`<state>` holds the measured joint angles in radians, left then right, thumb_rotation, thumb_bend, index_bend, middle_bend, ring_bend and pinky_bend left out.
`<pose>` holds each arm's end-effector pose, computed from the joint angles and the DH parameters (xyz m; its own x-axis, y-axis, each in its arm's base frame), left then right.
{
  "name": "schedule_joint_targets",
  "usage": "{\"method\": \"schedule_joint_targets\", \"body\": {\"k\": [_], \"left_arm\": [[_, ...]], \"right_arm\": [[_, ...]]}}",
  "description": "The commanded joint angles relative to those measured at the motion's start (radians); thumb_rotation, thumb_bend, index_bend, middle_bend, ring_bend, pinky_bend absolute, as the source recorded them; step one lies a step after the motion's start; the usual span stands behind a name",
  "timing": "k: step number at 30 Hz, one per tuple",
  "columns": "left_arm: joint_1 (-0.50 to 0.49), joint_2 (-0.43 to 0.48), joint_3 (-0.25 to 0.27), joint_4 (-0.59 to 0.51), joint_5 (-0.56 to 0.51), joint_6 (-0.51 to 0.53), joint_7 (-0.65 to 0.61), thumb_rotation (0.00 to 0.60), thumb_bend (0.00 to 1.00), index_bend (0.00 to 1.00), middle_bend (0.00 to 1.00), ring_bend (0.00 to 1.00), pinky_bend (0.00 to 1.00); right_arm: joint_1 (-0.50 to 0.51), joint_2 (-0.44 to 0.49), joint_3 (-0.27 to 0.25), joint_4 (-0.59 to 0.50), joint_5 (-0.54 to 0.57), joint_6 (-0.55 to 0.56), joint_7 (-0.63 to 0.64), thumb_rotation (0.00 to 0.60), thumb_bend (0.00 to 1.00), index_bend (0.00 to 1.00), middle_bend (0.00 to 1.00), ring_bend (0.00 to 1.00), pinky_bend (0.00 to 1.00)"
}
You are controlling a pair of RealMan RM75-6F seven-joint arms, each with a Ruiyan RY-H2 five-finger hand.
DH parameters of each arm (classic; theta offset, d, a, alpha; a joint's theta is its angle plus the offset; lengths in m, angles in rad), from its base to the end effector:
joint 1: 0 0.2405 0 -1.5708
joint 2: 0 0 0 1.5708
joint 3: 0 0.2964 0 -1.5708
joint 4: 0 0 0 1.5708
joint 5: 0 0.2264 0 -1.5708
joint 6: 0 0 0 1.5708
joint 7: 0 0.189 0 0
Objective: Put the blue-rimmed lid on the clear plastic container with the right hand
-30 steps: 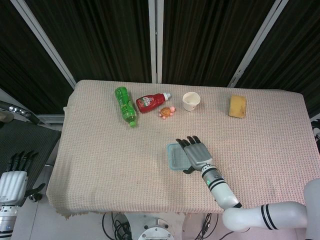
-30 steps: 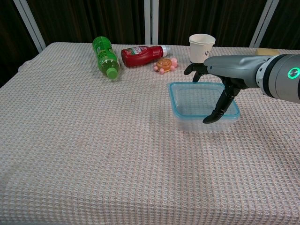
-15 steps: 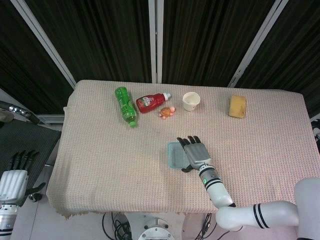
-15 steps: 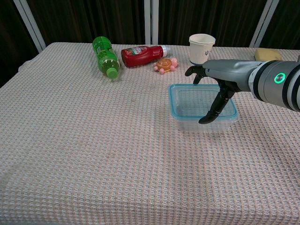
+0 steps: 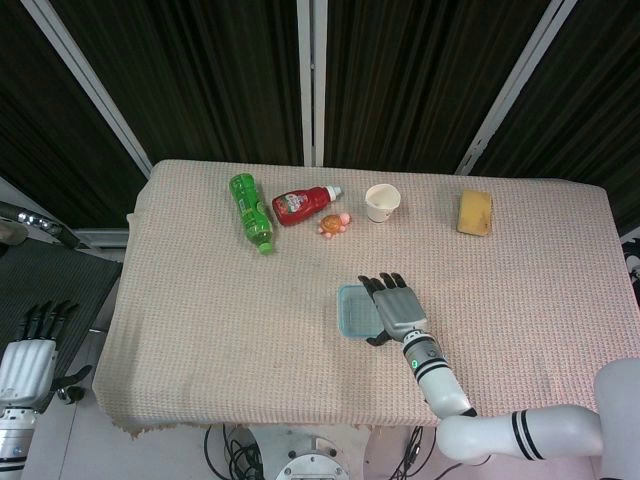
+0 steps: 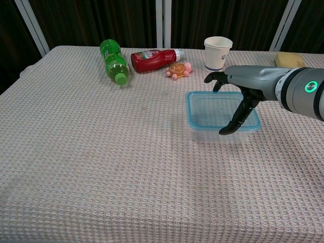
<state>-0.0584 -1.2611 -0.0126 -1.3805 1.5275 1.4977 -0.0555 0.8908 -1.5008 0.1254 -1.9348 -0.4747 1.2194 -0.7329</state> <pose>-0.3920 0.2145 0.1262 0.4289 0.0330 0.9027 0.9033 -0.0038 -0.4290 -0.1327 -0.3574 -0.0508 0.4068 -0.4851 0.7741 -0.9124 -0.1731 0.3710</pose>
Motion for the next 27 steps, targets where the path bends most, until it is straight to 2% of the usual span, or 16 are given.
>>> {"method": "schedule_joint_targets", "body": {"k": [1,20,23,27], "left_arm": [[-0.001,-0.001,0.0,0.002,0.0,-0.001,-0.001,0.6,0.0,0.12,0.08,0.0,0.0],[0.002,-0.007,0.003,0.015,-0.01,-0.007,-0.013,0.6,0.0,0.12,0.08,0.0,0.0],[0.003,-0.008,0.003,0.017,-0.01,-0.005,-0.014,0.6,0.0,0.12,0.08,0.0,0.0],[0.003,-0.008,0.003,0.017,-0.009,-0.005,-0.014,0.6,0.0,0.12,0.08,0.0,0.0]], "right_arm": [[-0.003,0.002,-0.001,0.0,-0.002,-0.002,0.002,0.6,0.1,0.04,0.41,0.05,0.0],[0.023,-0.023,0.025,0.053,0.023,-0.053,0.001,0.6,0.1,0.03,0.41,0.05,0.0],[0.022,-0.019,0.021,0.049,0.019,-0.059,0.002,0.6,0.1,0.0,0.37,0.04,0.0],[0.017,-0.009,0.012,0.044,0.005,-0.067,0.01,0.6,0.03,0.0,0.22,0.0,0.0]]}}
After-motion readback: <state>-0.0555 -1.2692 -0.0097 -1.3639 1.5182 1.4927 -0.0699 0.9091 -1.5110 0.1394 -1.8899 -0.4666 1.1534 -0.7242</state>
